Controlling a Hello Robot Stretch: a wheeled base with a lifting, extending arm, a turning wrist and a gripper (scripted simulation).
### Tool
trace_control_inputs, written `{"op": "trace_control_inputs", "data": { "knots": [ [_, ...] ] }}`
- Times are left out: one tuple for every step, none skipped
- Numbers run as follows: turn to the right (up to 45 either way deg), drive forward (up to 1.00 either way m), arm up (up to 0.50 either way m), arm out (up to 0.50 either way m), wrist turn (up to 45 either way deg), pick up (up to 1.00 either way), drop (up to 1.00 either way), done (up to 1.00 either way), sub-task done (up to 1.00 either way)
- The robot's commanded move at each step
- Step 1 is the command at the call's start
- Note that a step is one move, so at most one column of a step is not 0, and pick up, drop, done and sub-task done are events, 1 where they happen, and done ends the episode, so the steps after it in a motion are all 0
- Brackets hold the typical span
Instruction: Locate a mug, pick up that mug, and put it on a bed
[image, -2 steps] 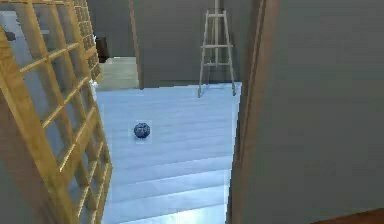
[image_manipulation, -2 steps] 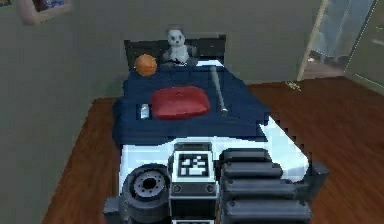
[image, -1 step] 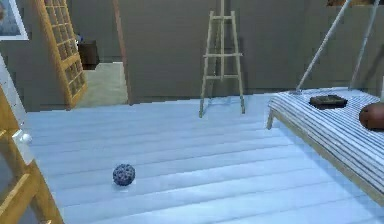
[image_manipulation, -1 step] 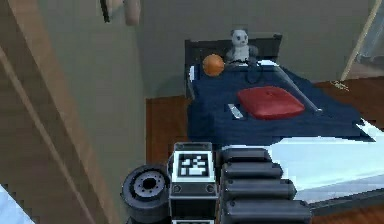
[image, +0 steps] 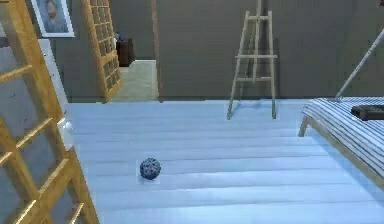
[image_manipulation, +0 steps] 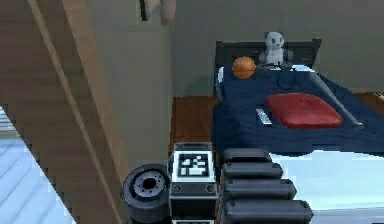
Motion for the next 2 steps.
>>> {"op": "trace_control_inputs", "data": {
  "knots": [
    [0.0, 0.45, 0.0, 0.0, 0.0, 0.0, 0.0, 0.0, 0.0],
    [45.0, 0.0, 0.0, 0.0, 0.0, 0.0, 0.0, 0.0, 0.0]
  ]
}}
